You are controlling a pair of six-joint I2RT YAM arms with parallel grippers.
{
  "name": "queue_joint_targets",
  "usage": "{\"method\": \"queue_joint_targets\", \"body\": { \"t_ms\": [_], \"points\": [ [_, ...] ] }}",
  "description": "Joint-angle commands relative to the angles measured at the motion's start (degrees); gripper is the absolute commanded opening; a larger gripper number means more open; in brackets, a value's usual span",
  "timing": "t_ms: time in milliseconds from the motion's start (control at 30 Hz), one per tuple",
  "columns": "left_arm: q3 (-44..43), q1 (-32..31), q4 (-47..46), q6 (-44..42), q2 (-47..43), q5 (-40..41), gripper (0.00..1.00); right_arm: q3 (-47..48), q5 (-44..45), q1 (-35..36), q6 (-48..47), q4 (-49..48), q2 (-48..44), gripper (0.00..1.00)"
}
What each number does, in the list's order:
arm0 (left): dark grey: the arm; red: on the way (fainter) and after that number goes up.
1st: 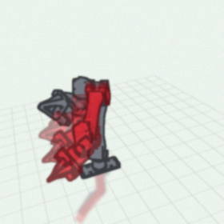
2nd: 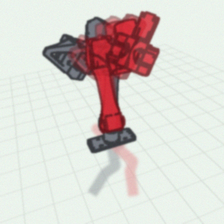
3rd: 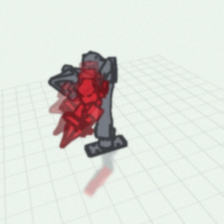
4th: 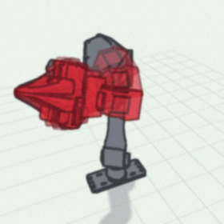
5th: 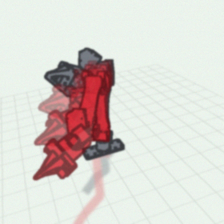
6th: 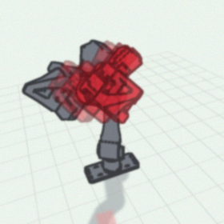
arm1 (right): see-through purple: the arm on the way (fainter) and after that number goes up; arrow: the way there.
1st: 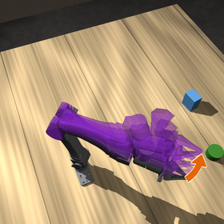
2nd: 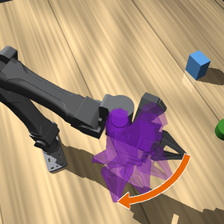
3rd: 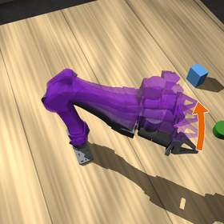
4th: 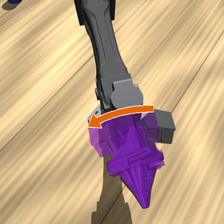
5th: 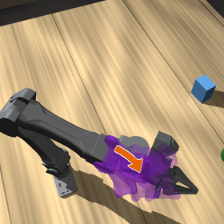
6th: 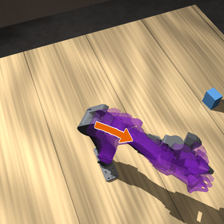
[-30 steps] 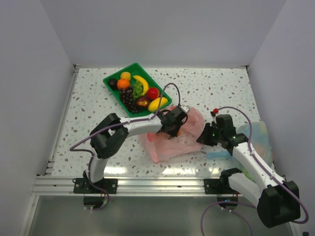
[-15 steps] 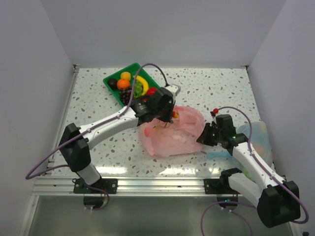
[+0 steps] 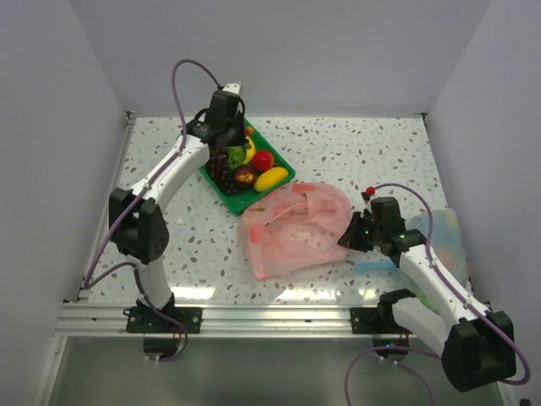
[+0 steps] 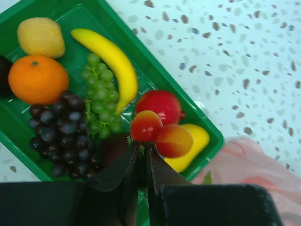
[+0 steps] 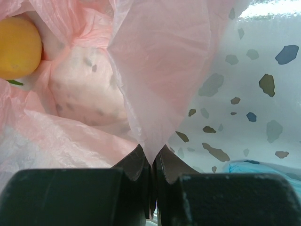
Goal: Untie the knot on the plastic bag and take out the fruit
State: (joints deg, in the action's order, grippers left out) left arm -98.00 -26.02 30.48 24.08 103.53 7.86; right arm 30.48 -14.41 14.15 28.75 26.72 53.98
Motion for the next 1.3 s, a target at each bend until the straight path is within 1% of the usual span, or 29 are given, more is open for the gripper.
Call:
{"method": "queue_joint_targets", "body": {
  "t_ms": [0,33,67,133,167,233,267,367,467,567,600,633,667,700,733,767,800,833,900,933,1033,1200,1267],
  "points": [
    [-4.3,4.48,-0.42,-2.1,7.27,1.19,0.16,1.69,0.53,0.09,-1.24,1.23,-0.36,0.07],
    [-6.4,5.27,0.01,-2.1,8.78,1.2,0.18,1.69,0.53,0.09,-1.24,1.23,-0.36,0.07],
    [-7.38,6.5,0.28,-2.19,10.19,1.28,0.25,1.69,0.61,0.09,-1.33,1.32,-0.36,0.07],
    [-9.58,7.91,0.63,-2.19,13.36,1.28,0.33,1.78,0.62,0.09,-1.33,1.49,-0.71,0.07],
    [-9.93,8.09,0.55,-2.19,14.07,1.28,0.45,1.6,0.62,0.17,-1.24,1.58,-0.89,0.07],
    [-9.94,8.35,0.28,-2.28,14.6,1.98,0.63,1.6,0.79,0.17,-1.16,1.67,-1.06,0.07],
    [-9.76,8.35,0.2,-2.19,14.34,2.51,0.78,1.51,0.7,0.09,-1.16,1.67,-1.15,0.07],
    [-7.13,8.27,0.02,-1.23,12.06,2.69,0.9,1.34,0.7,0.09,-1.24,1.49,-1.07,0.07],
    [-1.6,8.18,-0.86,0.62,6.71,1.02,0.94,1.34,0.53,0.09,-1.24,1.14,-0.8,0.07],
    [5.16,7.13,-0.25,3.78,-0.59,-0.3,0.95,1.16,0.53,0.09,-1.07,0.79,-0.89,0.07],
    [7.1,6.43,-0.07,5.53,-4.69,-0.47,0.96,1.16,0.53,0.17,-1.07,0.62,-0.8,0.07],
    [11.03,4.42,0.1,6.15,-6.82,-0.3,0.96,1.07,0.53,0.17,-1.07,0.44,-0.89,0.07],
    [12.72,3.27,0.63,7.03,-8.93,0.22,0.98,0.99,0.53,0.09,-0.89,0.35,-0.8,0.07],
    [15.7,1.78,1.33,8.69,-12.7,1.36,0.99,0.9,0.35,0.09,-0.89,0.0,-0.8,0.07],
    [17.03,-1.54,2.64,9.49,-14.47,1.81,1.0,0.9,0.35,0.09,-0.8,-0.09,-0.71,0.07],
    [18.09,-3.32,3.53,10.46,-16.06,2.59,1.0,0.72,0.35,0.17,-0.72,-0.26,-0.8,0.07],
    [20.37,-5.16,4.32,12.99,-18.77,3.38,1.0,0.81,0.27,0.17,-0.72,-0.53,-0.71,0.07],
    [21.78,-8.49,5.28,14.32,-20.1,3.31,1.0,0.81,0.09,0.09,-0.72,-0.7,-0.63,0.07],
    [25.46,-12.11,5.9,18.27,-23.09,4.87,1.0,0.72,-0.09,0.17,-0.63,-1.14,-0.45,0.07],
    [26.36,-15.26,7.47,19.59,-23.71,5.84,1.0,0.72,-0.17,0.09,-0.71,-1.23,-0.45,0.07],
    [30.05,-20.28,8.8,22.85,-24.51,8.84,1.0,0.55,-0.35,0.17,-0.37,-1.76,-0.45,0.07],
    [34.18,-23.98,9.52,24.79,-21.0,11.21,1.0,0.46,-0.53,0.17,-0.28,-1.67,-0.8,0.07],
    [35.06,-24.16,8.72,24.79,-19.34,11.48,1.0,0.28,-0.53,0.09,-0.36,-1.58,-1.33,0.07]
  ]
}}
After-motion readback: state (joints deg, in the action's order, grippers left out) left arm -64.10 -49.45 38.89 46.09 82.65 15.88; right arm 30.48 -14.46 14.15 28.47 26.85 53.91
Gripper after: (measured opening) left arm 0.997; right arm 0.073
